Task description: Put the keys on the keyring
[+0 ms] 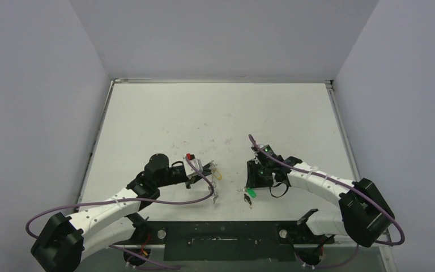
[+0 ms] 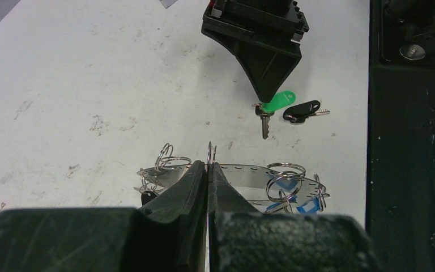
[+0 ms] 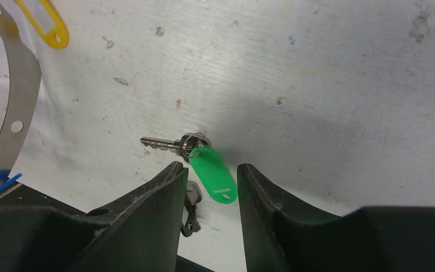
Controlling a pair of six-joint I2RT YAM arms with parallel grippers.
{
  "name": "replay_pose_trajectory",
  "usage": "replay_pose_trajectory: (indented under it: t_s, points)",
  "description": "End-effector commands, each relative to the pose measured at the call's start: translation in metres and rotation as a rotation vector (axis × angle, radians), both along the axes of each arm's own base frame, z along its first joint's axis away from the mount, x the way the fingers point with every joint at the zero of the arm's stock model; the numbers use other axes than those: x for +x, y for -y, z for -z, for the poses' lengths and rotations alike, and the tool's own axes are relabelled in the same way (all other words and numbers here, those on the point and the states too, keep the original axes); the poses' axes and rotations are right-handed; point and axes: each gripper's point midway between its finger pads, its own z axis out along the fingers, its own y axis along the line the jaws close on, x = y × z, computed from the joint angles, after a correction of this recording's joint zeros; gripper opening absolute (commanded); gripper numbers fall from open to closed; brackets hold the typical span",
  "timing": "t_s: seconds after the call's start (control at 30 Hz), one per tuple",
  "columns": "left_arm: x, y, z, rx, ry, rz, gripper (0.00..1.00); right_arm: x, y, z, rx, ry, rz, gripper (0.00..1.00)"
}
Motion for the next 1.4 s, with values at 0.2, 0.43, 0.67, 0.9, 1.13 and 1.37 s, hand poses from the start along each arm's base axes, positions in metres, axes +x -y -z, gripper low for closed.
replay_pose_trajectory:
  t_s: [0.2, 0.43, 0.67, 0.9, 1.13, 1.37]
  points:
    - [0.002, 0.004, -0.015, -0.026, 0.032, 0.007, 0.00, 0.017, -0.006, -0.020, -0.137, 0.159, -0.060, 0.43]
    - [0.002, 0.003, -0.015, -0.027, 0.034, 0.004, 0.00, 0.017, -0.010, -0.015, -0.146, 0.162, -0.083, 0.41]
    - [0.002, 0.002, -0.015, -0.026, 0.031, -0.002, 0.00, 0.016, -0.021, -0.016, -0.115, 0.168, -0.108, 0.48]
    - [0.002, 0.002, -0.015, -0.024, 0.031, -0.004, 0.00, 0.017, -0.022, -0.010, -0.150, 0.172, -0.122, 0.48]
    - [0.002, 0.002, -0.015, -0.022, 0.032, -0.004, 0.00, 0.016, -0.022, -0.004, -0.168, 0.169, -0.128, 0.32]
    - [0.002, 0.002, -0.015, -0.022, 0.033, -0.005, 0.00, 0.018, -0.020, -0.011, -0.162, 0.197, -0.124, 0.02]
